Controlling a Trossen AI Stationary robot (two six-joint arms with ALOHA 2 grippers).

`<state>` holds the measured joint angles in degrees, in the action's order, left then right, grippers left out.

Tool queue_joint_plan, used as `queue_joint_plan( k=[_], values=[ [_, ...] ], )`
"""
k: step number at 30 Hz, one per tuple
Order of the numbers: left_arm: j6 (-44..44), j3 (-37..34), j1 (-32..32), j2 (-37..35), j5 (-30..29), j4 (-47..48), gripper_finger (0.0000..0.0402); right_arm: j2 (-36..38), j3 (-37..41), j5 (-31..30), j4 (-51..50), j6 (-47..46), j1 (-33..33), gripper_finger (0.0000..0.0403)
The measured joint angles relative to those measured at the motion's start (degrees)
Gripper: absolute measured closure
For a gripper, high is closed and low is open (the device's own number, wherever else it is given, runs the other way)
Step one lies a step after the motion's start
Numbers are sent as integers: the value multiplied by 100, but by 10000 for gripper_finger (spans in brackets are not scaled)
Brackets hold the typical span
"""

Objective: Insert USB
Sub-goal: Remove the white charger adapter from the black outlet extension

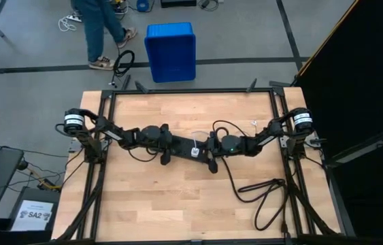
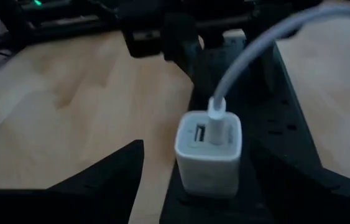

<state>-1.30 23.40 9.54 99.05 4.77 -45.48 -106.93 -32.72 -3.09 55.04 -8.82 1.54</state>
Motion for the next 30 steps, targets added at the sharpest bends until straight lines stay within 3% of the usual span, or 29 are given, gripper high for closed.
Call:
queue_joint_plan(
  k=[4, 10, 21, 30],
  values=[
    [-10, -8, 0, 15, -13, -59, 188, 2, -228, -343, -617, 0, -1, 135],
    [-13, -13, 0, 28, -13, -85, 188, 4, -307, -506, -656, 35, -33, 147],
    [-20, -17, -24, 37, -43, -107, 188, 9, -305, -192, -815, 87, -90, 295],
    [-44, 9, -24, 37, -40, -82, 188, -11, -273, -164, -532, -60, -150, 295]
  ],
)
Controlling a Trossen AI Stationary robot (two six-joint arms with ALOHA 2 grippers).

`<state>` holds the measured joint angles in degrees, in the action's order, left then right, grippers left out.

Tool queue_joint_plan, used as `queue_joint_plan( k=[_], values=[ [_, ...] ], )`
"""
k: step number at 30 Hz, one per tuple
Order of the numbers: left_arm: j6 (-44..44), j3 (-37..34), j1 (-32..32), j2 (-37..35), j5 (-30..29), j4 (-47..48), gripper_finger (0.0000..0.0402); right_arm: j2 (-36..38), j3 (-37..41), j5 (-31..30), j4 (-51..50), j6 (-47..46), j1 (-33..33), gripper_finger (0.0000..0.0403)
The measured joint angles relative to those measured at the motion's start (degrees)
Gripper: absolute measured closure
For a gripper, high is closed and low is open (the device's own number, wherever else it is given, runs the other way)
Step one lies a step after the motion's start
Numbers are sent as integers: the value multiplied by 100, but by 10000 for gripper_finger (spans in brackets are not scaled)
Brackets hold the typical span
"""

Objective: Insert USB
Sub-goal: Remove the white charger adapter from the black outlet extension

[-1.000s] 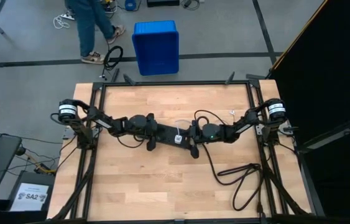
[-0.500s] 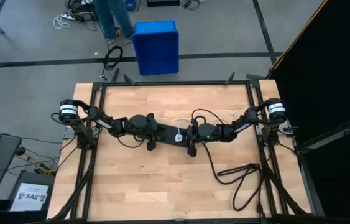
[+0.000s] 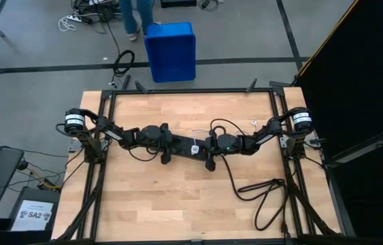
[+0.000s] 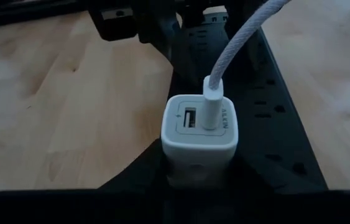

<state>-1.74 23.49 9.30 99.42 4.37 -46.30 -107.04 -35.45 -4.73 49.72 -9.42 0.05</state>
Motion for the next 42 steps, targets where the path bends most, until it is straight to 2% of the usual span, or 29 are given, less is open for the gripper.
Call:
queue_joint_plan(
  k=[4, 26, 42],
  values=[
    [-20, 2, 2, 0, -13, -5, 188, -22, 17, -6, 277, 13, -40, 295],
    [-48, 13, 2, 0, -21, -7, 188, -20, 32, -534, 313, 789, 160, 295],
    [-472, 15, 0, -3, -29, 4, 188, -20, 32, -885, 381, 994, 307, 295]
  ],
)
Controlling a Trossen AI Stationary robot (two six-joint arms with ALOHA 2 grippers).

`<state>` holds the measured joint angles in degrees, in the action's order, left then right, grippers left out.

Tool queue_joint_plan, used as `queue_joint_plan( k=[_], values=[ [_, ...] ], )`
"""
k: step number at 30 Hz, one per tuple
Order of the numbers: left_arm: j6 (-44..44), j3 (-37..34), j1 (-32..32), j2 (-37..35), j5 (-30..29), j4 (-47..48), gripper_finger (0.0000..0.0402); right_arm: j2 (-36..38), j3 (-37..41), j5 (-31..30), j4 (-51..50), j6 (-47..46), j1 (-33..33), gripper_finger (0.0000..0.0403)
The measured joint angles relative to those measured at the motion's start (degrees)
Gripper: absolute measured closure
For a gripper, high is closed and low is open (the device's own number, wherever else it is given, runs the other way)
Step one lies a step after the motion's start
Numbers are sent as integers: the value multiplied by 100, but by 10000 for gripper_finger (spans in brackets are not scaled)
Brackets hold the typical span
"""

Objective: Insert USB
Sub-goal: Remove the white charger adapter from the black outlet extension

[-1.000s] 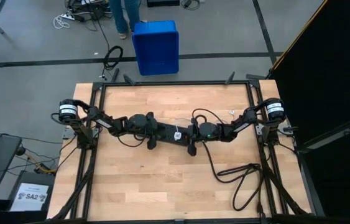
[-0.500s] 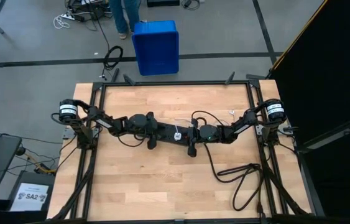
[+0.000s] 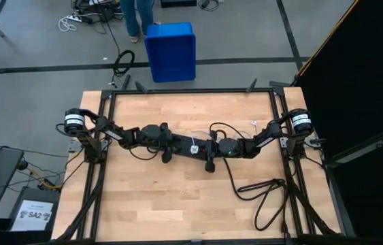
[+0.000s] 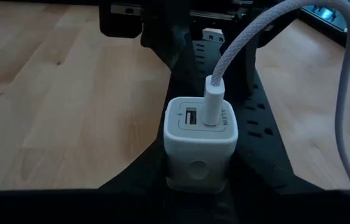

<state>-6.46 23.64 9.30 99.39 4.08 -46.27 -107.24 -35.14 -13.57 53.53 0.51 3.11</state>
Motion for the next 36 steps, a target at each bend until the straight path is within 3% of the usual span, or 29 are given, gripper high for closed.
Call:
queue_joint_plan(
  k=[17, 26, 28, 32, 36],
  values=[
    [-85, 2, 0, -4, -42, 20, 188, 0, 0, -100, 13, 91, -60, 295],
    [-70, -15, 2, -7, -121, -44, 188, 15, -2, 538, 0, -1187, -391, 294],
    [-20, -15, 2, 6, -110, -75, 188, -1, -32, 510, -145, -1323, -404, 259],
    [0, -17, 0, 18, -46, -140, 188, -315, -84, 347, 493, -1581, -415, 172],
    [-2, -17, -13, 18, 9, -139, 188, -716, -281, 490, 1131, -1700, -424, 130]
  ],
)
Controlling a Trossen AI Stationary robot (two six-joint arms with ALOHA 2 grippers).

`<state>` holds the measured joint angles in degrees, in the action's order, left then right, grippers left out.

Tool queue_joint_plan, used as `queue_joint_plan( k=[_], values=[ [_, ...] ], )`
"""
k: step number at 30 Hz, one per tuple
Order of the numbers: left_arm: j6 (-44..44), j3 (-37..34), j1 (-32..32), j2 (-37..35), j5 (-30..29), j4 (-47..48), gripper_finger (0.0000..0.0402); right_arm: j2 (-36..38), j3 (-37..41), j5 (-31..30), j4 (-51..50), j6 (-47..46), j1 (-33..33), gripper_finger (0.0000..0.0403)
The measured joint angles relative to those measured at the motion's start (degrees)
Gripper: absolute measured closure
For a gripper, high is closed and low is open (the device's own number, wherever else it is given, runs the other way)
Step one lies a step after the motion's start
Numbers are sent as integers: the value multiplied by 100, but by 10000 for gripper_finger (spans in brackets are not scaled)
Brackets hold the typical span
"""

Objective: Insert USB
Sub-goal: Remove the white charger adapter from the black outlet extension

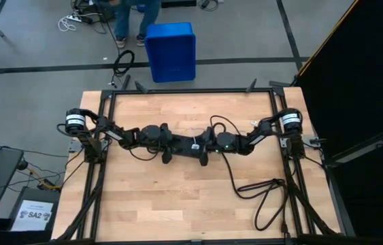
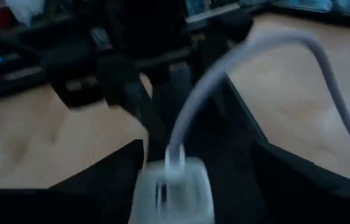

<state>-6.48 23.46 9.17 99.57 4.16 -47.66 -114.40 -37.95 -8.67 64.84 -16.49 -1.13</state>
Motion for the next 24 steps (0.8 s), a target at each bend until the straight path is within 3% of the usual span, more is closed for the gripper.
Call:
queue_joint_plan(
  k=[4, 11, 18, 24],
  values=[
    [-1, 0, 0, 0, 5, 4, 188, -402, -369, 265, -226, 183, 2, 135],
    [7, 13, 0, -4, 0, 83, 188, -541, -522, 509, -428, 353, 4, 185],
    [19, 13, 2, -4, -15, 87, 188, -331, -458, 807, -646, 201, 9, 227],
    [24, 15, 2, -4, -11, 79, 188, 138, -442, 849, -1665, 107, 15, 241]
  ],
)
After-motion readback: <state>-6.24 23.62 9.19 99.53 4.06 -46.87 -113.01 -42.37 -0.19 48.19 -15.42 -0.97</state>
